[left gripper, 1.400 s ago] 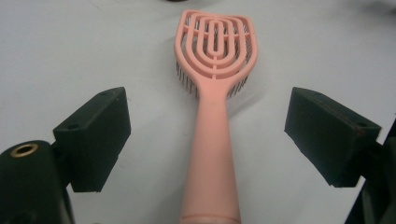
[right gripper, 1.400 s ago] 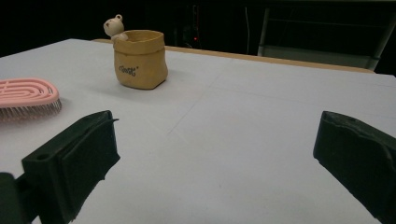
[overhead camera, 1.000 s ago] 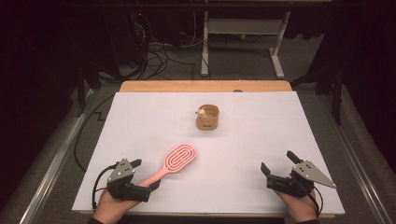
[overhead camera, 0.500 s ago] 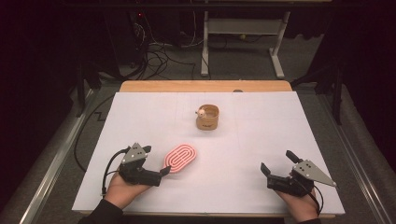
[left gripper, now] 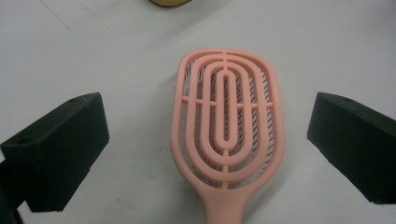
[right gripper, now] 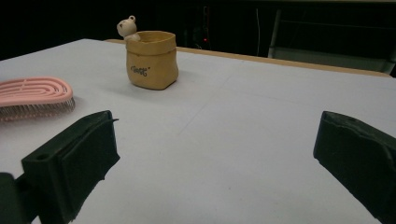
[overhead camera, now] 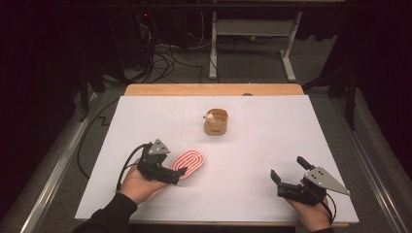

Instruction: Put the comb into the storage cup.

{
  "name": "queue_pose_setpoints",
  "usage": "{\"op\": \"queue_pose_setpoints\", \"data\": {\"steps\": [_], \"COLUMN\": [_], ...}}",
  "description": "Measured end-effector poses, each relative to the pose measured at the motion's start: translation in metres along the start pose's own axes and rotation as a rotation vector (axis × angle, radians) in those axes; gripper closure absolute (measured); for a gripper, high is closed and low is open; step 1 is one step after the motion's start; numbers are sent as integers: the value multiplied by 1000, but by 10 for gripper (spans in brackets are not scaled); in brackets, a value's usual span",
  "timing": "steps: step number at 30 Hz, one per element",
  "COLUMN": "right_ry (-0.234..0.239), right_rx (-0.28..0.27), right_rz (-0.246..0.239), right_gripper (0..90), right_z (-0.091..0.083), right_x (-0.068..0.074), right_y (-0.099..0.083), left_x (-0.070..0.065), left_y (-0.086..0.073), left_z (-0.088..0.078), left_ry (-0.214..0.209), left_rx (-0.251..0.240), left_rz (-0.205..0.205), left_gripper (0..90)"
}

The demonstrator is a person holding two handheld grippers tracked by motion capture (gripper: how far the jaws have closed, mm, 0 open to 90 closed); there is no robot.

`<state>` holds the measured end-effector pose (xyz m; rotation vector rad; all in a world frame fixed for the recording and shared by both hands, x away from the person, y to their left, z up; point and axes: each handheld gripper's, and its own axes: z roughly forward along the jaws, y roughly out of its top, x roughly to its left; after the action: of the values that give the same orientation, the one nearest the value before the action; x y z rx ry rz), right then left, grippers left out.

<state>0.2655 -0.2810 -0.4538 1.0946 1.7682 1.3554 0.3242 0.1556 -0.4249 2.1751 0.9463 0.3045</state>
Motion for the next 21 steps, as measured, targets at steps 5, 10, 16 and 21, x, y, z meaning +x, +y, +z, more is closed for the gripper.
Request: {"op": "queue_pose_setpoints", "data": {"steps": [5,10,16,21], "right_ry": [2,4,5,5], "right_rx": [2,2,6,4], "right_rz": [-5,-3,-3,-5], "right_gripper": [2,3,2,2], "right_z": [0,1,1,1], "right_x": [1,2,2,2], "right_y": [-1,0,-1,-1], "left_x": [-5,-9,-10,-15], "left_y": [9,16,20,22], "left_z": [7,20,35,43], "left_ry": [-7,-9,-15,-1], "left_rx": [50,116,183,223], "left_rz": [21,33,41,68], "left_gripper": [0,0,0,0]}}
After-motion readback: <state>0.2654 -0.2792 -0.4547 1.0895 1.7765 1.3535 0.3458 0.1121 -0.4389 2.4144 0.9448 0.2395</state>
